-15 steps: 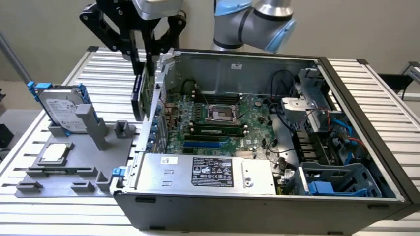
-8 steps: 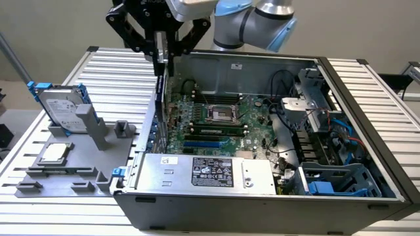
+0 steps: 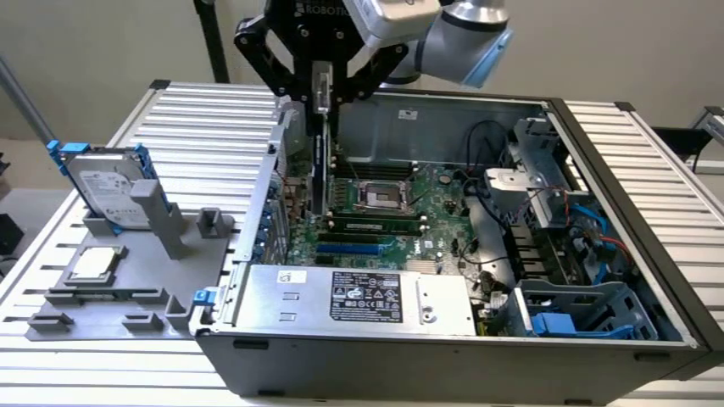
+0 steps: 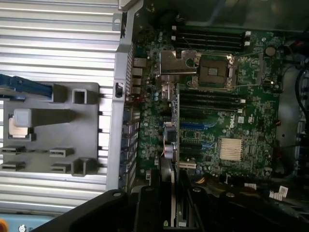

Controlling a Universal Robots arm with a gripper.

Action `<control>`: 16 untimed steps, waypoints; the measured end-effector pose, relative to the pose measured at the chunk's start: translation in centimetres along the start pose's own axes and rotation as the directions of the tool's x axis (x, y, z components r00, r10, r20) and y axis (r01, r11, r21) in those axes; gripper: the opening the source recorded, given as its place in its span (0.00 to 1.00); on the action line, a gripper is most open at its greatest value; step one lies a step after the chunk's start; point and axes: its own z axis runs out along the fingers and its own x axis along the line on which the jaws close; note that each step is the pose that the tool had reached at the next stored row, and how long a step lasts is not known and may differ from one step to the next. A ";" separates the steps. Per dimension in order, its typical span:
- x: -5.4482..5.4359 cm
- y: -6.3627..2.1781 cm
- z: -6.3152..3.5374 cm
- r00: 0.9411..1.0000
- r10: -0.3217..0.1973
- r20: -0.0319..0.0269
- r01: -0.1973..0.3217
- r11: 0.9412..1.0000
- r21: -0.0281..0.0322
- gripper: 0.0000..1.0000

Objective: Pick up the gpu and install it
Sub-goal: 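Pick up the gpu and move the gpu toward the slot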

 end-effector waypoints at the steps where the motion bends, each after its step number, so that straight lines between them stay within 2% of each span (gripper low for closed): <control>1: -0.4 0.00 0.12 1.000 0.002 0.000 -0.002 1.000 0.000 0.27; 16: -5.5 0.33 2.12 1.000 0.025 0.001 -0.025 1.000 0.006 0.27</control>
